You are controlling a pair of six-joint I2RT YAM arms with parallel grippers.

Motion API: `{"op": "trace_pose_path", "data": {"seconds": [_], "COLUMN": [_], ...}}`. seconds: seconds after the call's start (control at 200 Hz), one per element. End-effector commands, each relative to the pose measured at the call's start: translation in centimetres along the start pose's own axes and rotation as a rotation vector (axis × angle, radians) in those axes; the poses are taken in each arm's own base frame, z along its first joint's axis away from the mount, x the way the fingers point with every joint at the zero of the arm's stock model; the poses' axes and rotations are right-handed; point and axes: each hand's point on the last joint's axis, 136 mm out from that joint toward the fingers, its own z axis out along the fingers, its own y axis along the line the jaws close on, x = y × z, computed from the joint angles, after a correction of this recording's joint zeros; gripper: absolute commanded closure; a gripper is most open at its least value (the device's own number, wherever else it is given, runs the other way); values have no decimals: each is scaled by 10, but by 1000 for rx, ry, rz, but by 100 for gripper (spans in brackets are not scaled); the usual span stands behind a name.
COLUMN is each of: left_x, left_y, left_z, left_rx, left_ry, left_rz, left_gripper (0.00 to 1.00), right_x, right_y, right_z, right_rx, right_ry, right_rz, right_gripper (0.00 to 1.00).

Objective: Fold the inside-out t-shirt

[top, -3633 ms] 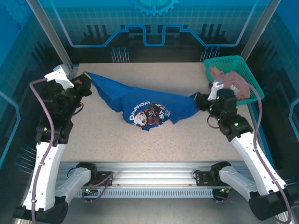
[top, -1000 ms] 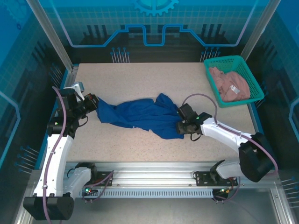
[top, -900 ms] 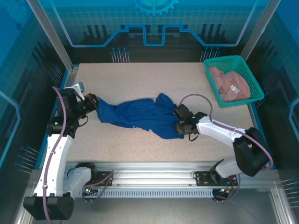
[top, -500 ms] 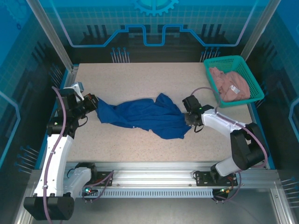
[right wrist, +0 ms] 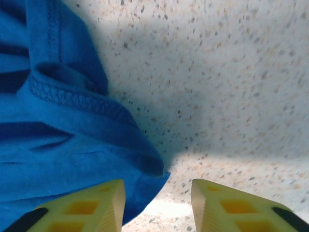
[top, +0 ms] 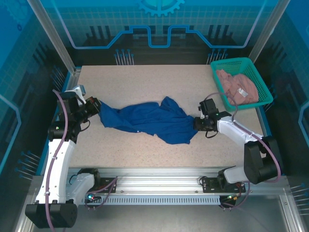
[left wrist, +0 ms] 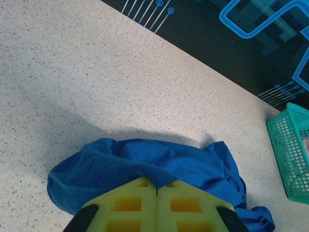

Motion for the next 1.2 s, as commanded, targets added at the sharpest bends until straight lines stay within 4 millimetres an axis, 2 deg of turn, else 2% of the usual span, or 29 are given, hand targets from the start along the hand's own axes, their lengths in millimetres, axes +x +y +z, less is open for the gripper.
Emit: {"op": "trace_pose_path", "data": {"seconds": [0.0, 0.185, 0.47, 0.71, 0.89, 0.985, 1.06, 1.12, 1.17, 1.19], "left_x": [-8, -8, -8, -8, -7, -8, -14, -28, -46, -57], "left_y": [-5, -6, -7, -6, -5, -4, -4, -8, -18, -24], "left_z": [-6, -6, -5, -5, -4, -4, -6, -11, -20, -25], "left_rx": [21, 24, 33, 30, 24, 18, 15, 18, 38, 48], "left_ry": [-20, -19, -17, -17, -14, -20, -34, -66, -107, -132], "left_rz": [11, 10, 9, 10, 10, 10, -7, -30, -45, -50], "left_gripper": [100, 100, 100, 100, 100, 100, 100, 100, 100, 100], "right_x": [5, 0, -7, -6, -6, -13, -27, -52, -79, -97], "right_y": [-2, 10, 10, 13, 12, 10, 13, 22, 29, 33], "right_z": [3, 15, 30, 37, 33, 20, -5, -39, -79, -104], "right_rx": [-67, -189, -227, -244, -238, -223, -243, -304, -370, -396], "right_ry": [12, 22, 33, 53, 43, 3, -63, -164, -277, -349], "right_rz": [32, 50, 66, 67, 67, 60, 62, 77, 87, 82], "right_gripper": [52, 48, 51, 64, 80, 91, 98, 100, 100, 100]}}
